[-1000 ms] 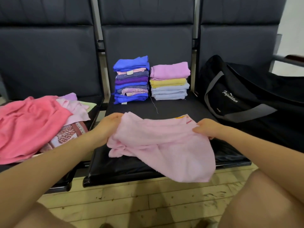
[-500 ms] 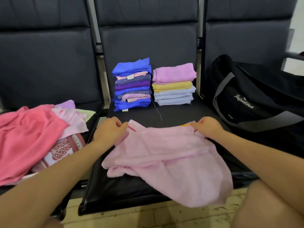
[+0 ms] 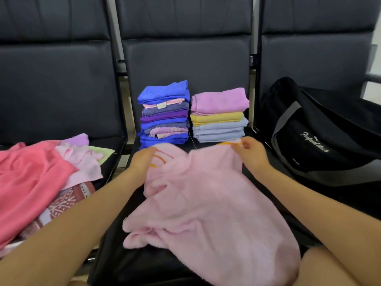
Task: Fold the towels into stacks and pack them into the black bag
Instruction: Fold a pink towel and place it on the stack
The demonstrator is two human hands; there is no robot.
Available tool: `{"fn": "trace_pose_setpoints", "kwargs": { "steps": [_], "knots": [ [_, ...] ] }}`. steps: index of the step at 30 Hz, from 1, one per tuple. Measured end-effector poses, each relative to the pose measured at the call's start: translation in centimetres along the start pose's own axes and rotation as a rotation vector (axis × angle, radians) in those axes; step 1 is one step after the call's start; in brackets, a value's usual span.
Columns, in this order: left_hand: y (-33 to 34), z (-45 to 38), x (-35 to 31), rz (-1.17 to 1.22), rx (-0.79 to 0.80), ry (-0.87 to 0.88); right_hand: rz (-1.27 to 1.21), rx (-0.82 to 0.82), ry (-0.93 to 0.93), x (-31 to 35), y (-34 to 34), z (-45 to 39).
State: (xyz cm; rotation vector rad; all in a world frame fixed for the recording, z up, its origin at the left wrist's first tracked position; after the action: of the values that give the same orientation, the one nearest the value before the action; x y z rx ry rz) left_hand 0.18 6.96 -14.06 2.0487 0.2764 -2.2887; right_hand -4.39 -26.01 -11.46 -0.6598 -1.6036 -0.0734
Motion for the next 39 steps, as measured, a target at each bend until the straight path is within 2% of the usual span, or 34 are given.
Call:
{"fn": "trace_pose_setpoints", "kwargs": {
  "steps": [1, 3, 6, 9, 11, 13, 15, 18, 20, 23, 25, 27, 29, 31, 33, 36, 39],
  "knots": [
    [-0.6, -0.4, -0.1, 0.074, -0.060, 0.009, -0.100, -0.003, -0.004, 0.1, -0.2, 0.0],
    [-1.9, -0.9, 0.1, 0.000, -0.132, 0.044, -0.084, 0.005, -0.001, -0.6, -0.3, 0.0],
    [-2.9, -1.4, 1.2, -0.200, -0.166, 0.073, 0.174, 0.105, 0.148, -3.5, 0.6, -0.3],
    [-2.4, -1.1, 1.2, -0.249, -0.154, 0.091, 0.385, 0.207, 0.265, -5.3, 1.2, -0.1],
    [-1.9, -0.7, 0.5, -0.346, -0.155, 0.156, 0.398, 0.192, 0.257, -5.3, 1.2, -0.4],
    [-1.4, 0.3, -0.3, -0.566, -0.151, 0.241, 0.413, 0.179, 0.242, -5.1, 1.2, -0.4],
    [-1.1, 1.4, -1.1, -0.746, -0.144, 0.366, 0.554, 0.151, 0.181, -4.2, 1.0, 0.2],
    [-1.0, 3.9, -3.2, -0.760, -0.157, 0.615, 0.732, 0.092, -0.039, -1.2, 0.9, 1.9],
    [-0.6, 6.1, -4.2, -0.682, -0.058, 0.702, 0.615, 0.185, -0.132, 0.8, 1.8, 3.5],
    [0.8, 10.2, -4.9, -0.663, 0.238, 0.743, 0.384, 0.571, -0.091, 3.1, 4.4, 8.1],
    [1.2, 12.8, -4.8, -0.720, 0.389, 0.774, 0.402, 0.792, -0.094, 4.3, 5.8, 11.8],
    [0.7, 14.7, -4.3, -0.730, 0.493, 0.794, 0.508, 0.956, -0.115, 4.4, 6.7, 14.8],
    [0.2, 16.1, -3.1, -0.839, 0.627, 0.796, 0.620, 1.103, -0.153, 3.8, 7.0, 17.2],
    [-0.2, 17.3, -0.9, -1.016, 0.784, 0.791, 0.696, 1.162, -0.222, 3.5, 6.8, 18.4],
    [-0.8, 18.0, 0.6, -1.091, 0.878, 0.796, 0.714, 1.160, -0.294, 3.7, 6.5, 18.9],
    [-1.8, 17.5, 1.3, -1.098, 0.861, 0.757, 0.670, 1.136, -0.316, 3.9, 5.9, 18.7],
    [-2.1, 17.0, 1.2, -1.151, 0.834, 0.773, 0.508, 1.076, -0.172, 3.7, 5.0, 17.0]
  ]
}}
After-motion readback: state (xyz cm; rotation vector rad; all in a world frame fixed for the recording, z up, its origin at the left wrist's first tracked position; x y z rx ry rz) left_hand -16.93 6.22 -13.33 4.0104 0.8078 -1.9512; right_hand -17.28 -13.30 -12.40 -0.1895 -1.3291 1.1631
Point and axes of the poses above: each hand's wrist, its own z-axis away from the middle knuckle, its own y-axis out of the palm, x = y × z, the point moved 7 cm from there along -z, towards the middle knuckle, and after that the axes turned 6 degrees about y, right-handed, at the moved point
